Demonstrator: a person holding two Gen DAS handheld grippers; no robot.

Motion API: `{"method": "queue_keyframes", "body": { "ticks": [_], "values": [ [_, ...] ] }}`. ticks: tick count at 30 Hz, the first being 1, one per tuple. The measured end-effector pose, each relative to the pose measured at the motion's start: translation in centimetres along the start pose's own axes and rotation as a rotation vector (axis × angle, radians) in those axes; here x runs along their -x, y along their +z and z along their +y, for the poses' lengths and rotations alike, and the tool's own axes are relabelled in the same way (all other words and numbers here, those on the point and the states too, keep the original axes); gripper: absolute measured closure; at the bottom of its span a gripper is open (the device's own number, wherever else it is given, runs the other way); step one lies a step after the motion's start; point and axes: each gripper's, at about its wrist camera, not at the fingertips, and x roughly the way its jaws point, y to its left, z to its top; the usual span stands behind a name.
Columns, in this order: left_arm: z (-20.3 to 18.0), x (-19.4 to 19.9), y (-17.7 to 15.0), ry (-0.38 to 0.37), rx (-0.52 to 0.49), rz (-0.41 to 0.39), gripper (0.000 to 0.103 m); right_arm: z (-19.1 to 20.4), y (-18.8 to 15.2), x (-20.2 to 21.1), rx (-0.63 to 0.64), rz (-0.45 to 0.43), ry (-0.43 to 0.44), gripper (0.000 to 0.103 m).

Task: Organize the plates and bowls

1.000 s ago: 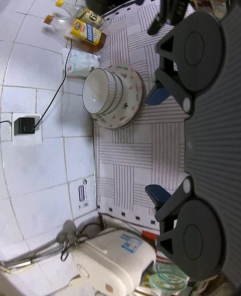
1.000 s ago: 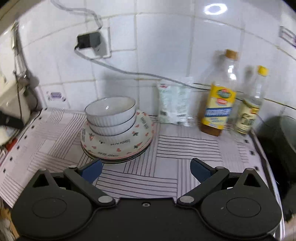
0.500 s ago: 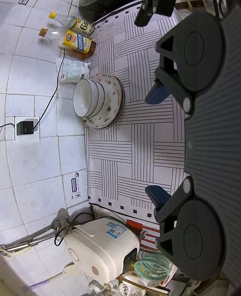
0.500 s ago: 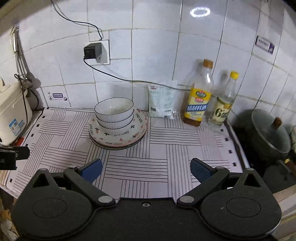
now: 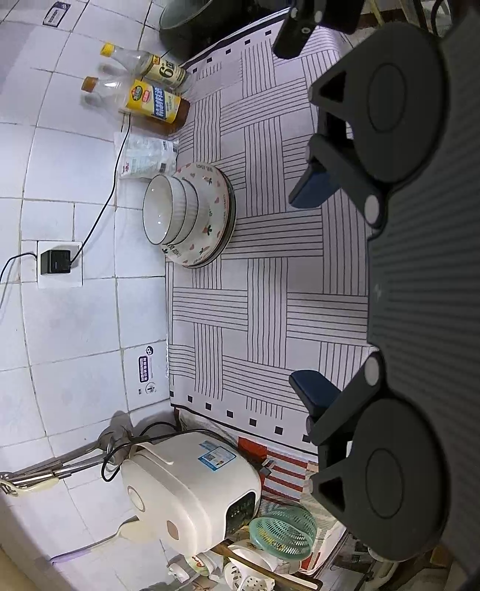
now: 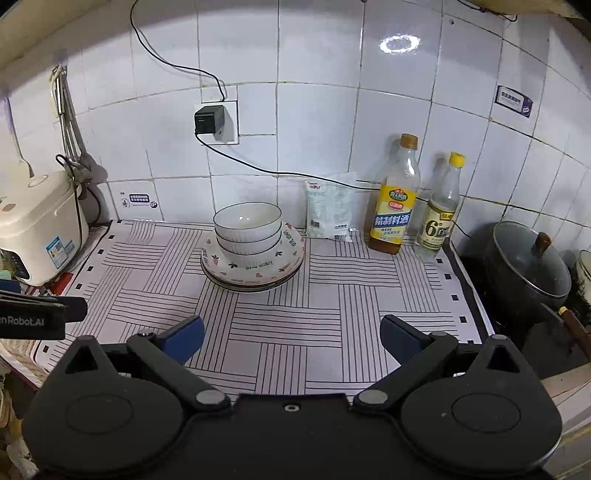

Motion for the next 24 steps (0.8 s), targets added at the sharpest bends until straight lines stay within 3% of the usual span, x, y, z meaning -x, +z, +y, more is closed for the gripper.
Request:
{"method": "queue_keyframes", "body": {
  "ticks": [17,24],
  "values": [
    [-1.0,1.8,-3.0,0.055,-0.029,-0.078,0.008,-0.1,-2.7,1.9,0.011,-0.100,-0.046,0.000],
    [-0.8,1.5,-3.5,0.030,-0.034,-0.064,0.008,0.1,-2.9,2.1,0.005,-0.100,-0.049,0.000]
  ]
}}
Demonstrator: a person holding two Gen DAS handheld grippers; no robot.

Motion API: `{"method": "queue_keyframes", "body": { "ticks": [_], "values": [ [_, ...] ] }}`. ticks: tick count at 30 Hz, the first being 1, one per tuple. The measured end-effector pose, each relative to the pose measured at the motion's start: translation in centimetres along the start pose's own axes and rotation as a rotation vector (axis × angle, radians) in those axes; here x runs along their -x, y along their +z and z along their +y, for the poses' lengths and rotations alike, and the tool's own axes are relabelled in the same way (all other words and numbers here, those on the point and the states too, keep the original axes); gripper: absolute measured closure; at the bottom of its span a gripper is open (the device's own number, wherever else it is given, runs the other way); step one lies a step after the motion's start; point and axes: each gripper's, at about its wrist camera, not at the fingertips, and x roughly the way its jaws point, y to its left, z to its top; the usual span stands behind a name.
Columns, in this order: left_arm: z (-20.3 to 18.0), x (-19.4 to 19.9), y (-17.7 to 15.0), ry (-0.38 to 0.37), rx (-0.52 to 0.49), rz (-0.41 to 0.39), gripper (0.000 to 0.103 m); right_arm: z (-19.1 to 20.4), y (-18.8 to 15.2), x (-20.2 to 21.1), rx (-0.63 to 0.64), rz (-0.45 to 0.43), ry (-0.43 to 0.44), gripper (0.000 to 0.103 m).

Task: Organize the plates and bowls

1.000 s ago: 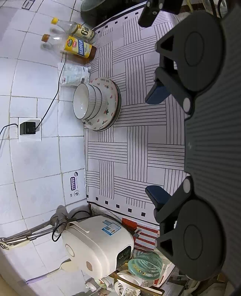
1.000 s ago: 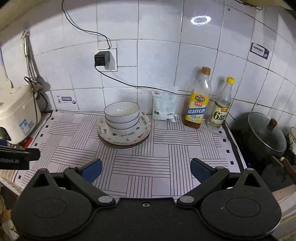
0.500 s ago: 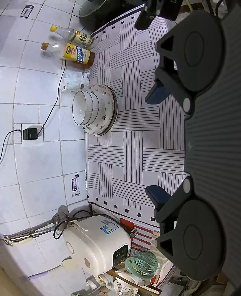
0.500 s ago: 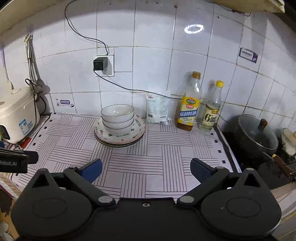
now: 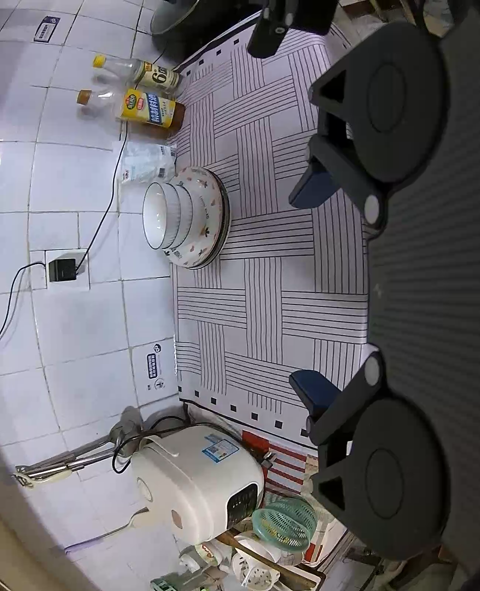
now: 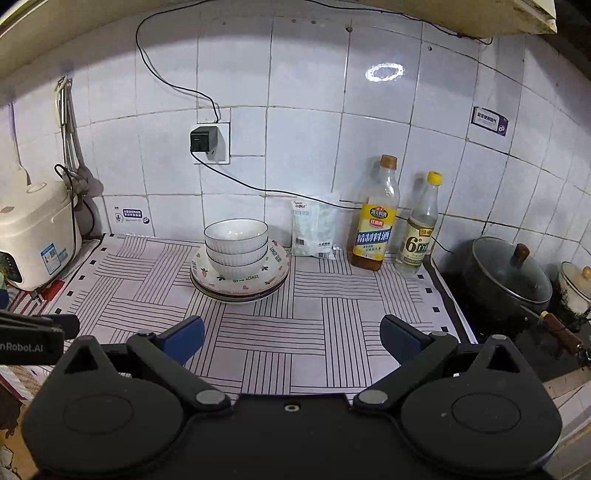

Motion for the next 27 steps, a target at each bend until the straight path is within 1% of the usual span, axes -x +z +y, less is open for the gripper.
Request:
{"method": "queue_keyframes", "body": {
  "ticks": [3,9,27],
  "values": [
    [0.2,-0.2,-0.1,0.000,0.001,0.006,0.008,0.0,0.1,-0.2,-0.019,0.016,0.012,0.000],
    [0.5,-0.8,-0.2,-0.019,0.017,0.022,0.008,0.4,0.1,-0.5,-0.013,0.027,0.004,0.000],
    [1.1,-1.1,0.1,-0.025,0.022,0.020,0.008,0.8,0.1,-1.1,-0.010,0.039,-0.004,0.000]
  ]
}}
